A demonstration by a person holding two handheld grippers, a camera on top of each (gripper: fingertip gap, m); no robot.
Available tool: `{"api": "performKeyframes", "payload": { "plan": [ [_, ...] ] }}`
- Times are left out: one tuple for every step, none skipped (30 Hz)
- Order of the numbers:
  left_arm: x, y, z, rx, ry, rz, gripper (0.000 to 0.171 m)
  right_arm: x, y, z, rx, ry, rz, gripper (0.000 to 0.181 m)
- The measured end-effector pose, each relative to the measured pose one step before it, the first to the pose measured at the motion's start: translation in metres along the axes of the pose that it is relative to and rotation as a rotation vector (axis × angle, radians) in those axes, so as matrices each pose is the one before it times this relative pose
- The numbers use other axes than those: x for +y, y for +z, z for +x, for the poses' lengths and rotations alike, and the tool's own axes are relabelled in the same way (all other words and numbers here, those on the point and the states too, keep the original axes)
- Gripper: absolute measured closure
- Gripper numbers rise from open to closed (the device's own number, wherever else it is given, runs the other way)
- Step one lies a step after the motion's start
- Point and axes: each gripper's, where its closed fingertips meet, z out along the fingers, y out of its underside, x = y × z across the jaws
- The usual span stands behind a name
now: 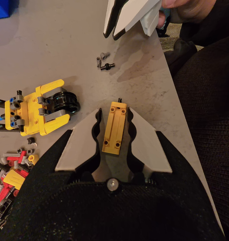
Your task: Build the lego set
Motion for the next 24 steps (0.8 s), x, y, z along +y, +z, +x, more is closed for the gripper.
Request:
{"api": "performKeyframes", "payload": {
  "plan": [
    [0.00002,-0.00003,0.00013,-0.0019,0.0030,-0.00011,0.133,-0.00047,-0.00029,-0.00035,-0.0098,0.0100,0.0020,0.171],
    [-0.00002,0.00000,-0.00011,-0.0052,0.0043,0.00000,0.133,-0.00082,-0.00070,-0.00018,-0.0129,0.0156,0.0053,0.170],
    [-0.00007,-0.00017,-0.00040,-0.0076,0.0046,0.00084,0.131,-0.00185,-0.00155,0.00093,-0.0089,0.0200,0.0105,0.167],
    [-0.00014,-0.00012,-0.00071,-0.0085,0.0028,0.00108,0.129,-0.00259,-0.00267,0.00128,-0.0083,0.0185,0.0132,0.165],
    [-0.00014,-0.00011,-0.00066,-0.0064,0.0005,0.00121,0.127,-0.00306,-0.00419,0.00298,0.0020,0.0149,0.0165,0.165],
    [-0.00008,0.00005,-0.00035,-0.0022,-0.0008,0.00052,0.126,-0.00373,-0.00543,0.00466,0.0128,0.0126,0.0221,0.164],
    [-0.00004,-0.00010,0.00015,0.0037,-0.0024,0.00032,0.123,-0.00375,-0.00593,0.00463,0.0115,0.0113,0.0249,0.164],
    [-0.00023,-0.00010,-0.00011,0.0036,-0.0048,0.00127,0.122,-0.00264,-0.00518,0.00387,0.0063,0.0130,0.0185,0.163],
    [-0.00052,-0.00047,-0.00058,0.0014,-0.0073,0.00447,0.122,-0.00023,-0.00362,0.00257,0.0002,0.0156,0.0039,0.163],
    [-0.00097,-0.00069,-0.00083,0.0019,-0.0082,0.00771,0.121,0.00184,-0.00165,0.00029,-0.0104,0.0159,-0.0098,0.163],
    [-0.00159,-0.00094,-0.00139,-0.0022,-0.0082,0.01139,0.121,0.00301,0.00037,-0.00174,-0.0154,0.0107,-0.0176,0.163],
    [-0.00245,-0.00117,-0.00167,-0.0053,-0.0056,0.01598,0.121,0.00353,0.00213,-0.00182,-0.0069,-0.0023,-0.0235,0.162],
    [-0.00352,-0.00108,-0.00108,-0.0049,-0.0031,0.02094,0.121,0.00415,0.00312,-0.00001,0.0119,-0.0174,-0.0310,0.162],
    [-0.00435,-0.00074,-0.00057,-0.0033,-0.0032,0.02375,0.122,0.00466,0.00380,0.00014,0.0189,-0.0306,-0.0380,0.162],
    [-0.00490,-0.00035,0.00011,-0.0006,-0.0058,0.02455,0.122,0.00480,0.00429,-0.00057,0.0149,-0.0343,-0.0402,0.162],
    [-0.00473,0.00046,0.00072,0.0025,-0.0093,0.02117,0.122,0.00497,0.00442,-0.00097,0.0111,-0.0278,-0.0424,0.162],
    [-0.00402,0.00135,0.00141,0.0055,-0.0098,0.01445,0.123,0.00421,0.00419,-0.00149,0.0048,-0.0196,-0.0393,0.163],
    [-0.00270,0.00196,0.00194,0.0059,-0.0066,0.00767,0.123,0.00246,0.00356,-0.00299,-0.0074,-0.0135,-0.0263,0.163],
    [-0.00134,0.00223,0.00120,-0.0008,-0.0014,-0.00063,0.124,0.00072,0.00286,-0.00341,-0.0138,-0.0062,-0.0120,0.164],
    [-0.00033,0.00207,0.00033,-0.0086,0.0054,-0.00511,0.125,-0.00079,0.00225,-0.00417,-0.0196,-0.0010,0.0012,0.164],
    [0.00026,0.00151,0.00020,-0.0094,0.0108,-0.00644,0.126,-0.00169,0.00165,-0.00464,-0.0221,0.0046,0.0104,0.165],
    [0.00068,0.00102,0.00032,-0.0067,0.0108,-0.00642,0.126,-0.00147,0.00151,-0.00282,-0.0115,0.0088,0.0088,0.166],
    [0.00064,0.00053,0.00021,-0.0038,0.0056,-0.00492,0.127,-0.00039,0.00147,-0.00056,0.0045,0.0060,0.0009,0.165],
    [0.00016,0.00002,-0.00012,-0.0024,0.0014,-0.00071,0.127,0.00088,0.00153,0.00108,0.0171,-0.0018,-0.0091,0.165]
  ]
}}
